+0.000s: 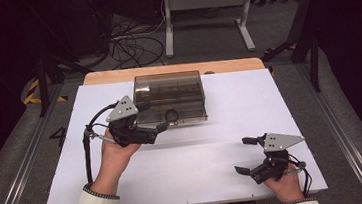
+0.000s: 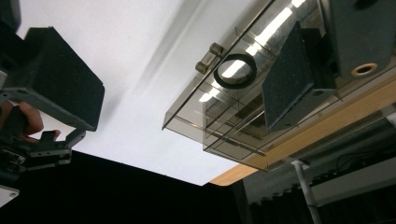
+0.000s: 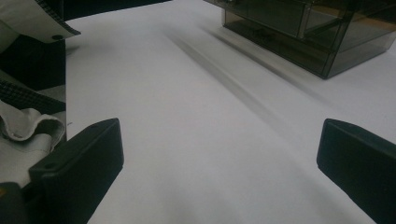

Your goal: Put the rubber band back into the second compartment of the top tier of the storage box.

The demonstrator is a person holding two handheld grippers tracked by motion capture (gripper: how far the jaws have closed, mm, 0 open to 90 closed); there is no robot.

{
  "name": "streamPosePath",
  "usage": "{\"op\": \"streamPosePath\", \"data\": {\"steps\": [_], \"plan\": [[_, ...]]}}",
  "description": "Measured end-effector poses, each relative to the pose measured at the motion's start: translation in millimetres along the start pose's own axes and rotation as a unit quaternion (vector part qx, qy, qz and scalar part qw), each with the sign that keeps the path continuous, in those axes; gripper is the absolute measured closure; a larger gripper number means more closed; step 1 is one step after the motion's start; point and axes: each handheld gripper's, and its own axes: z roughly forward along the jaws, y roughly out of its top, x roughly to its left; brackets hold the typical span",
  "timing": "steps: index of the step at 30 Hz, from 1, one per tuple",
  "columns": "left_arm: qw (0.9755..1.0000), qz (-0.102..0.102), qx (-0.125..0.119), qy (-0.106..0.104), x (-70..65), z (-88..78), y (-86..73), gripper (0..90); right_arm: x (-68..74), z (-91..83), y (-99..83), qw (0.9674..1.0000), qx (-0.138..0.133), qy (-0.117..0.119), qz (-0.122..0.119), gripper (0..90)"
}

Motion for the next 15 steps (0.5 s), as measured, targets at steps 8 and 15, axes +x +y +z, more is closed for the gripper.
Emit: {"op": "streamPosePath", "data": {"steps": [8,15], "plan": [[0.9999,0.006,-0.013,-0.004,-3.6,-17.3,-10.0,8.8,0.2,0.3,0.0,1.0000,0.001,0.001,0.000,1.4],[0.9999,0.009,-0.011,0.004,-4.4,-33.9,-25.9,0.3,0.3,-0.1,0.1,1.0000,-0.001,0.000,0.000,1.4]]}}
